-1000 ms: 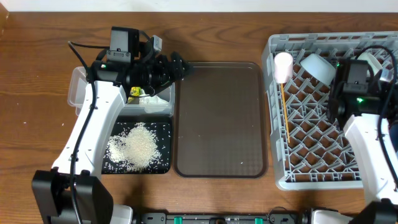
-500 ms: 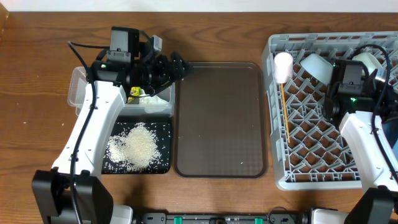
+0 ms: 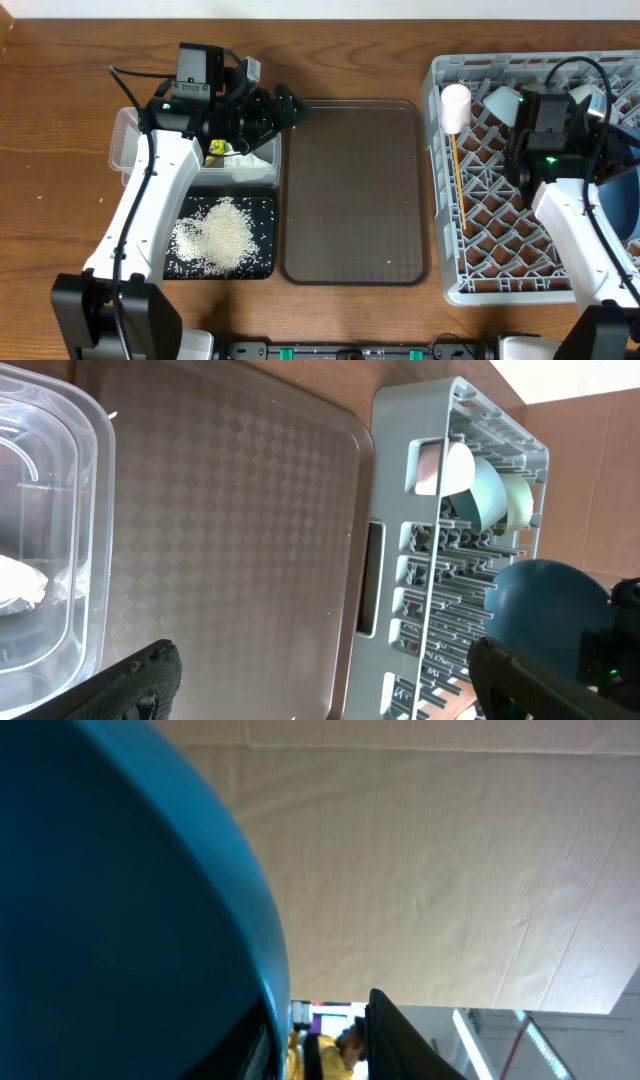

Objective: Sort waste into correct bins and load items into the dishwasher rack

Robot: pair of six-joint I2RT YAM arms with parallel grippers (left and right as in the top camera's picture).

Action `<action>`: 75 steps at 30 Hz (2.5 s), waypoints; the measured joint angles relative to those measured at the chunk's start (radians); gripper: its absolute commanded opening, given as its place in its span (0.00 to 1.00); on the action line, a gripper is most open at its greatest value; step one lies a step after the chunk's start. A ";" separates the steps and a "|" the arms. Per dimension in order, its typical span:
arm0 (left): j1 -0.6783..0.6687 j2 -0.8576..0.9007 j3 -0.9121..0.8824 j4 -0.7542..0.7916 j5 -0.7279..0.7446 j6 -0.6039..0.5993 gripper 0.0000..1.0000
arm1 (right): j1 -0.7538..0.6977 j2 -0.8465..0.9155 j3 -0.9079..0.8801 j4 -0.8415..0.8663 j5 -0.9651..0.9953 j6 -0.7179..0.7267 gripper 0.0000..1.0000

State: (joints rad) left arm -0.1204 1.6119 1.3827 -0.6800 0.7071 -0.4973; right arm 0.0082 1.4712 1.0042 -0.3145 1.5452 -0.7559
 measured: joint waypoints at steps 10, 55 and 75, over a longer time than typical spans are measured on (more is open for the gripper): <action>0.000 0.000 0.000 0.000 0.000 0.000 0.95 | 0.035 0.000 0.000 0.029 0.000 0.000 0.33; 0.000 0.000 0.000 0.000 0.000 0.000 0.95 | 0.267 0.000 -0.006 0.026 0.002 0.386 0.51; 0.000 0.000 0.000 0.000 0.000 0.000 0.94 | 0.311 -0.369 -0.044 0.055 -0.609 0.575 0.01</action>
State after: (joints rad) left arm -0.1204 1.6119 1.3827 -0.6796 0.7067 -0.4973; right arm 0.3195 1.1027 0.9600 -0.2596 0.9363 -0.1810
